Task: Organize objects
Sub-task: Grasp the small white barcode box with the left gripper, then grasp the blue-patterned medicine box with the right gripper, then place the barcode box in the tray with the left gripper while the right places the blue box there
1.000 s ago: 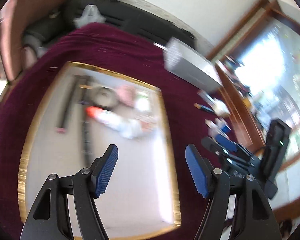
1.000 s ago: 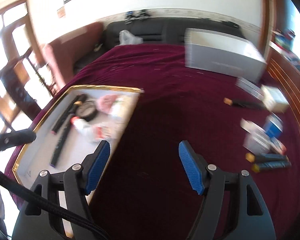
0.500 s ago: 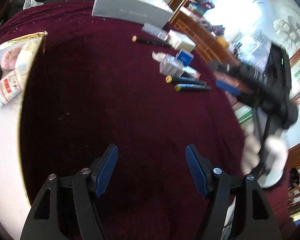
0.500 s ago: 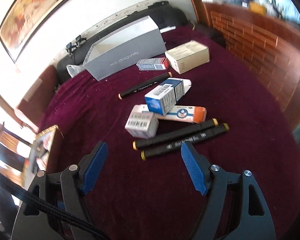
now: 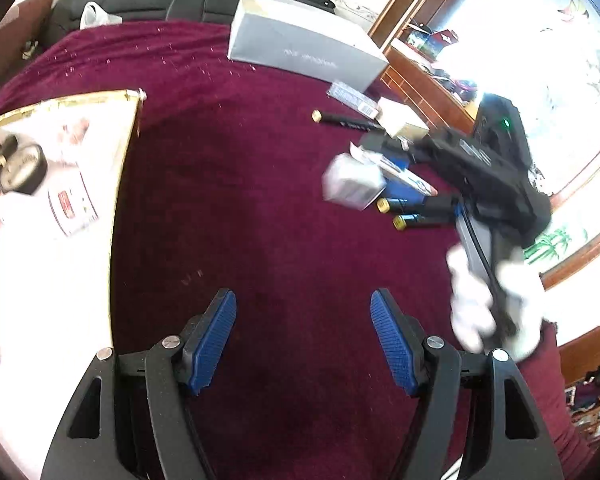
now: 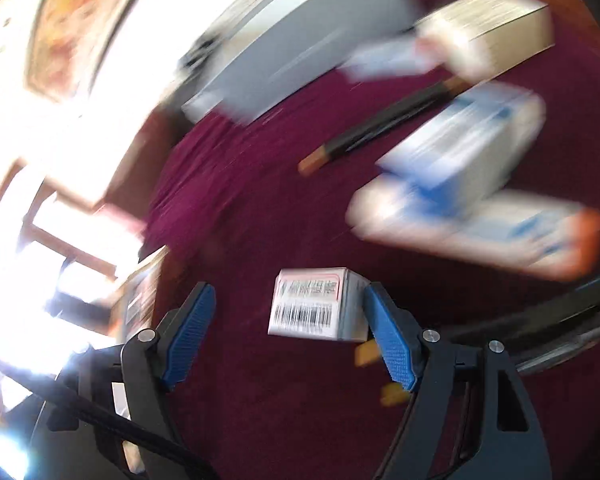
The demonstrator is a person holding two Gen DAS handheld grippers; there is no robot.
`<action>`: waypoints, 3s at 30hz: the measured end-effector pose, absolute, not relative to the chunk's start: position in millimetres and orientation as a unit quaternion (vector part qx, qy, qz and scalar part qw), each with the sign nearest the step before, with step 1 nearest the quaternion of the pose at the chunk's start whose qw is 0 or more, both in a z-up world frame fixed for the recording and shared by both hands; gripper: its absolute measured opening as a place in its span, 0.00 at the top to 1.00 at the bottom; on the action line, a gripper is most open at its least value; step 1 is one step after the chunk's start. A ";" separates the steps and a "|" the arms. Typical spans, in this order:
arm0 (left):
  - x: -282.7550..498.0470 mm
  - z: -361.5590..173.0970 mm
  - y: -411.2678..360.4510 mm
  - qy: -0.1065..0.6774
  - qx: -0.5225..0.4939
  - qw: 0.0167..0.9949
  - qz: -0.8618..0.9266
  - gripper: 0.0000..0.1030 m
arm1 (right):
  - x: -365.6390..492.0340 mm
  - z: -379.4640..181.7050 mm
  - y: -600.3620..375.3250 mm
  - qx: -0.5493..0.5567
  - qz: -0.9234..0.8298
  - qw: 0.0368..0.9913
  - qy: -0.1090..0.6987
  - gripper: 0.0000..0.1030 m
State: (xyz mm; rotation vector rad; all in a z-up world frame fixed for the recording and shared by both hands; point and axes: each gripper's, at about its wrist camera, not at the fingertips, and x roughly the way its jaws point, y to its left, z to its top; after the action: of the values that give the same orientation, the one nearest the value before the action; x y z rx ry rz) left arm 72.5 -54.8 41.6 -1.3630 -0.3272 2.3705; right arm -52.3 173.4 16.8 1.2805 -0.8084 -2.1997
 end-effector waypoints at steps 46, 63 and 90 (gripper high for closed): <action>62.9 44.0 -44.9 -0.117 -0.452 0.177 0.866 0.54 | 4.2 35.1 275.6 0.361 -0.846 0.096 -0.381 0.21; 87.7 48.0 -69.2 -0.141 -0.443 0.176 0.868 0.53 | -100.8 30.6 252.5 0.503 -0.817 -0.086 -0.268 0.55; 130.5 69.3 -211.9 -0.175 -0.391 0.076 0.901 0.53 | -0.9 105.8 80.3 0.471 -0.845 0.150 -0.205 0.69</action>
State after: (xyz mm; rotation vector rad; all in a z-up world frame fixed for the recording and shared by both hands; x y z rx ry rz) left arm 130.5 -211.9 69.3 -1.1711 -0.5245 2.7008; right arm -0.9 80.3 105.8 1.3540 -0.5904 -2.4270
